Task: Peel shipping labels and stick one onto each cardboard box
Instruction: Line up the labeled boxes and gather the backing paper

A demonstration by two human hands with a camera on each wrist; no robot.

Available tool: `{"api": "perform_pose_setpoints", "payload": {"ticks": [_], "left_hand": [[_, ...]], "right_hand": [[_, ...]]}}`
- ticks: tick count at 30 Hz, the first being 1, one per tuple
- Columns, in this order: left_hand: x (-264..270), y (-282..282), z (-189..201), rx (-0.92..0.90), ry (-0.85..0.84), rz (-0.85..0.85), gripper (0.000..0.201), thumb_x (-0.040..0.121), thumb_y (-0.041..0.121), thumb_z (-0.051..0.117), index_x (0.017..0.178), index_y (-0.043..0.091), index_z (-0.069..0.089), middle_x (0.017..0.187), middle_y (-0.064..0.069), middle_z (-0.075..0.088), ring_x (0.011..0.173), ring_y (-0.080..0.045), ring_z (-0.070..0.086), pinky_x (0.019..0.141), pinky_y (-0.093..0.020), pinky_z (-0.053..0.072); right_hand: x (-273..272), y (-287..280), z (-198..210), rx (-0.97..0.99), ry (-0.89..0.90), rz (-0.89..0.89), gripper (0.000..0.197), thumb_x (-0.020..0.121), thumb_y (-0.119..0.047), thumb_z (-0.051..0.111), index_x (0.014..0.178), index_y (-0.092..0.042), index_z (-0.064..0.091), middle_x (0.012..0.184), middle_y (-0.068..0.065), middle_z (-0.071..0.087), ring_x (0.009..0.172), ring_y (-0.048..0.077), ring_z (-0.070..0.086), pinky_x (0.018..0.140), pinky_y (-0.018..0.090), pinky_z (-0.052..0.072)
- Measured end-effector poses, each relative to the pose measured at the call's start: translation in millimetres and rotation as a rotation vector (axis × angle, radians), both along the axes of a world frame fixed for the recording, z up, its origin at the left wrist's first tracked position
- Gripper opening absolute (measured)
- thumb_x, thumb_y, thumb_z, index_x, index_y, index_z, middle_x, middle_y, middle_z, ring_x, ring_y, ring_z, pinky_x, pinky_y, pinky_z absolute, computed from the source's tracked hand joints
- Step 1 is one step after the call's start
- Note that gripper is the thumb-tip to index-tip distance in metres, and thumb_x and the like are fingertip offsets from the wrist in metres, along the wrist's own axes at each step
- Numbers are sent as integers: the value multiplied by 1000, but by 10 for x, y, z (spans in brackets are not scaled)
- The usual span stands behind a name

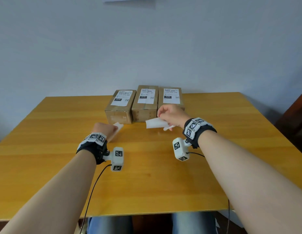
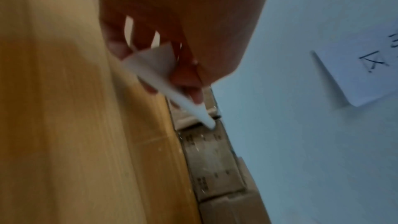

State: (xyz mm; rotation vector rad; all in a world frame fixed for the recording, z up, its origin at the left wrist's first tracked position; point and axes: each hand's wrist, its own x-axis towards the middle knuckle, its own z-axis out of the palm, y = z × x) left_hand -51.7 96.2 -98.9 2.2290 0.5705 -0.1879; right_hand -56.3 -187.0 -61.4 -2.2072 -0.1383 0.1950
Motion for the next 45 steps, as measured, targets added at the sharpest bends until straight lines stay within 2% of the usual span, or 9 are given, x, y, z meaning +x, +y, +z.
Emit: {"api": "perform_pose_setpoints", "payload": {"ticks": [2,6,10,20,28,31,38,42,45], "left_hand": [[-50,-224,39,-61,23,-125,23,94,25,70,94,2,67,80,-12,62,68,-24,58,63,-34,51],[-159,-764,159,-192,64,-468,13,95,21,66,95,13,75,85,-10,70,72,-21,64,54,-27,50],[-240,-1300,308,-271,40,-627,18,98,6,48,104,10,65,87,-18,78,81,-33,72,54,-27,45],[-480,-2251,445,-626,95,-653,18,98,0,37,107,4,52,104,-24,70,101,-43,74,92,-61,55],[-632,-2897,394,-660,246,-667,36,97,-1,27,119,2,56,111,-27,73,106,-43,72,86,-55,60],[-714,-3064,382,-577,247,-667,30,98,1,35,101,6,65,100,-19,69,104,-40,71,93,-59,58],[-831,-3178,386,-672,210,-499,29,99,4,36,107,10,63,80,-1,72,75,-23,69,79,-46,60],[-960,-3220,415,-721,166,-483,26,99,7,38,94,15,63,88,-3,68,74,-22,68,69,-39,57],[-1061,-3263,426,-740,134,-488,24,98,7,40,94,17,61,95,-1,75,71,-17,69,63,-33,54]], "right_hand": [[-83,-17,3,14,55,56,27,93,-3,53,105,-22,68,103,13,69,65,35,75,39,27,48],[-228,-128,17,5,86,127,51,92,-1,48,129,-29,67,77,4,65,55,24,68,44,29,51],[-322,-376,-3,-30,63,84,31,97,-6,54,116,-24,72,104,2,68,50,13,66,45,28,55],[-600,-1194,-28,-98,97,-162,18,98,-15,57,92,-20,73,101,7,74,75,32,76,66,41,64],[-902,-1797,-16,-141,186,-212,18,97,-12,55,88,-7,71,73,6,74,63,25,76,50,25,52],[-1014,-1926,-39,-180,182,-238,23,98,-14,51,84,-13,68,71,1,70,63,25,76,51,22,47],[-1263,-2013,-99,-43,134,-346,41,105,-33,46,108,3,64,103,28,72,62,28,73,69,36,53],[-1375,-1984,-134,-110,83,-300,49,99,-53,58,80,-9,63,63,14,56,46,18,49,52,32,35],[-1518,-2005,-154,-128,72,-259,49,96,-53,63,68,-16,51,57,1,39,48,15,36,53,33,22]]}}
